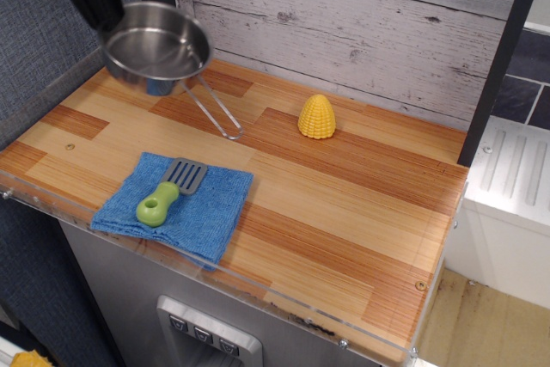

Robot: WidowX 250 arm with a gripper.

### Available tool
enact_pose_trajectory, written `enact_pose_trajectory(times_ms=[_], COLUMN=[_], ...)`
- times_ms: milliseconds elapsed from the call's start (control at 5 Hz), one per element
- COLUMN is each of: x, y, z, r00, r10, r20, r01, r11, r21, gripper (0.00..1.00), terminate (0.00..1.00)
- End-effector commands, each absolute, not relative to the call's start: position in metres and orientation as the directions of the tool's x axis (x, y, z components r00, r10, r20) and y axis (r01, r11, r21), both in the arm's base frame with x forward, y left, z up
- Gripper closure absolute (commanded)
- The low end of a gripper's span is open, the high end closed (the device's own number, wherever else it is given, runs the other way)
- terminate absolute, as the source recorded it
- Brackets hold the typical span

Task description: Place the pot behind the cloth.

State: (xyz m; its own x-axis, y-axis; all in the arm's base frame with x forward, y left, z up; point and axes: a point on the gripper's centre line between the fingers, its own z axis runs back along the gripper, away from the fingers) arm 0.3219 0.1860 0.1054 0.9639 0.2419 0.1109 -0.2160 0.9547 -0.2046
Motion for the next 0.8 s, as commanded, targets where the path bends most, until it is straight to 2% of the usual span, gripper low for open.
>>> enact_pose_trajectory(times_ms=[0, 400, 600], x=[0.319, 0.302, 0.293], y=[0.215, 0.236, 0.241], z=[0.098, 0.051, 0.04], r00=[0.957, 0.934, 0.91], r10=[0.256, 0.356, 0.415], r20=[0.133, 0.021, -0.01], r01=[-0.244, -0.356, -0.415], r11=[0.964, 0.934, 0.91], r21=[-0.102, -0.021, -0.015], gripper=[1.0, 1.0, 1.0], terminate=[0.0, 0.0, 0.0])
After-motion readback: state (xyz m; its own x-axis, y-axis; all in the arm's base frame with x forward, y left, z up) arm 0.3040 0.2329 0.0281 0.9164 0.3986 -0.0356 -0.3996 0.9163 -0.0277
